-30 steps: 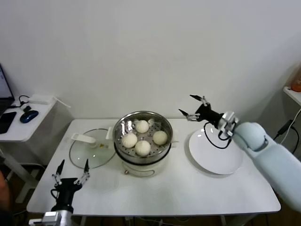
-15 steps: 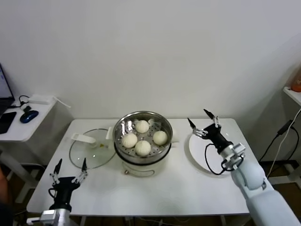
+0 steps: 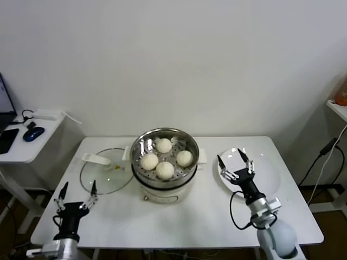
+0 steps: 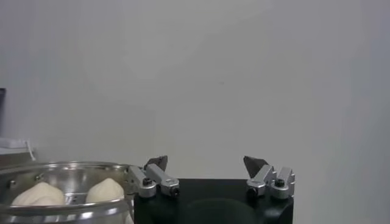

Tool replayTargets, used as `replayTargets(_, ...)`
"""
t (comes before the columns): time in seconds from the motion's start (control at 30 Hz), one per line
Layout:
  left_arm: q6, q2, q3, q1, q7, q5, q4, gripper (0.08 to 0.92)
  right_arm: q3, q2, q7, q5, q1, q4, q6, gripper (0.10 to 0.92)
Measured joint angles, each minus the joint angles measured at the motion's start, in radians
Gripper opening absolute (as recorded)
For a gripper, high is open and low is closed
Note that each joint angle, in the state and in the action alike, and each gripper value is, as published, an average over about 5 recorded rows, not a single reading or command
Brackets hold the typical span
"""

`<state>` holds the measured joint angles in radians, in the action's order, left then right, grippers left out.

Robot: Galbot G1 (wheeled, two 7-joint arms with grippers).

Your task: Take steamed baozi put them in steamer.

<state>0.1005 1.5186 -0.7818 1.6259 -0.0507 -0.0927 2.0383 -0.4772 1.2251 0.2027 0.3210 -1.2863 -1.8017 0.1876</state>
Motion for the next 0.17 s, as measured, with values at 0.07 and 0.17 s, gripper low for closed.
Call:
replayTargets(0.07,0.002,0.002,-0.003,0.002,-0.004,-0.004,0.000,0.823,-0.003,0.016,0.000,-0.003,-0.017,-0.006,0.006,0.823)
replayTargets(0.17,0.004,0.004,-0.007,0.004,-0.008,-0.008,0.001,0.823,-0.005,0.031,0.000,-0.005,-0.032,-0.011,0.012,0.823)
